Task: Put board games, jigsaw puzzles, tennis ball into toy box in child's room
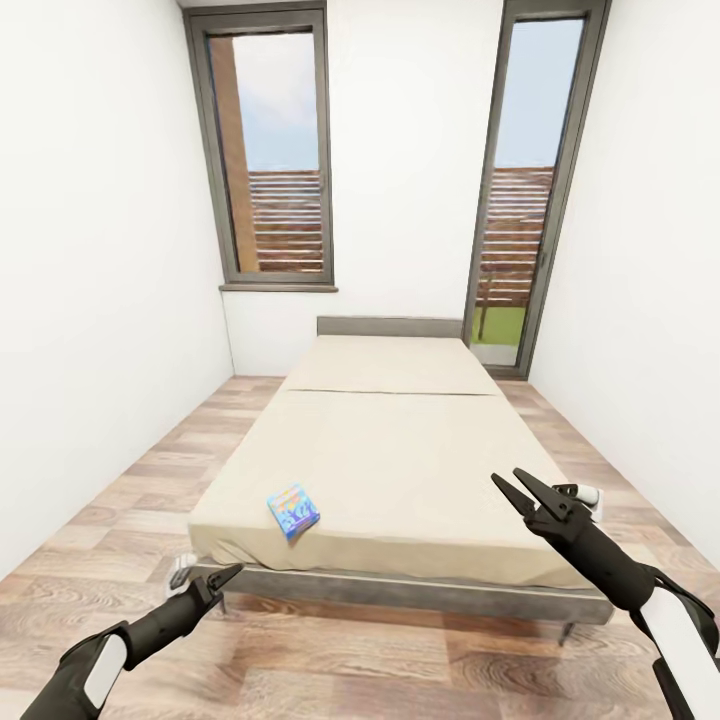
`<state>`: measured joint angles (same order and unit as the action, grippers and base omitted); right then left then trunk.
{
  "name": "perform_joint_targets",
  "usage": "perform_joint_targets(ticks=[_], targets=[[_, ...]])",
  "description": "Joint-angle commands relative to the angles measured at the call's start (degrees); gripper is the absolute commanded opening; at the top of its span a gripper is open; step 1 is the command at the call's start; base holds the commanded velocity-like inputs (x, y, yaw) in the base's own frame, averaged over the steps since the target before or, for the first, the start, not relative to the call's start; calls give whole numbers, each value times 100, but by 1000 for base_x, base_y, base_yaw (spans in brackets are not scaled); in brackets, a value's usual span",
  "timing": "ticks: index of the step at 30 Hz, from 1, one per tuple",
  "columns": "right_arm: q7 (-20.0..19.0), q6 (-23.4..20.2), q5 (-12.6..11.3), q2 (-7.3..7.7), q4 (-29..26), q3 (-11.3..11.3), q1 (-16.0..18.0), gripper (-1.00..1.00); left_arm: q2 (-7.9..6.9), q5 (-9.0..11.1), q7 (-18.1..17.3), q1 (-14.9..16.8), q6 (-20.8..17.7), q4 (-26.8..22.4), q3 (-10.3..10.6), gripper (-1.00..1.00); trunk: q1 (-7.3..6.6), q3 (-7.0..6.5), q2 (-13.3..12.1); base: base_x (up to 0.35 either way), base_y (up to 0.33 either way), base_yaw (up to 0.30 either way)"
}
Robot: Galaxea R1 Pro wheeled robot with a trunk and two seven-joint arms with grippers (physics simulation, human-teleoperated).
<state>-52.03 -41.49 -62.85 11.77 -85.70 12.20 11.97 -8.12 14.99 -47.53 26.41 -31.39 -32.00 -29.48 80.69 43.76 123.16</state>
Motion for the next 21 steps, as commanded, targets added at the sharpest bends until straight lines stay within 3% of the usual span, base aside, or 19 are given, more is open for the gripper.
perform_joint_targets(ticks=[1, 8, 21], targets=[[1, -34, -25, 1, 1, 2, 3, 100, 1, 20, -8, 4, -42, 2, -9, 100, 0, 6, 2, 153, 0, 0], [11, -27, -21, 1, 1, 1, 2, 100, 3, 19, -4, 4, 0, 8, 2, 100, 0, 6, 2, 241, 0, 0], [176, -61, -21, 23, -36, 24, 6, 100, 8, 9, -17, 4, -12, 8, 9, 100, 0, 6, 2, 64, 0, 0]])
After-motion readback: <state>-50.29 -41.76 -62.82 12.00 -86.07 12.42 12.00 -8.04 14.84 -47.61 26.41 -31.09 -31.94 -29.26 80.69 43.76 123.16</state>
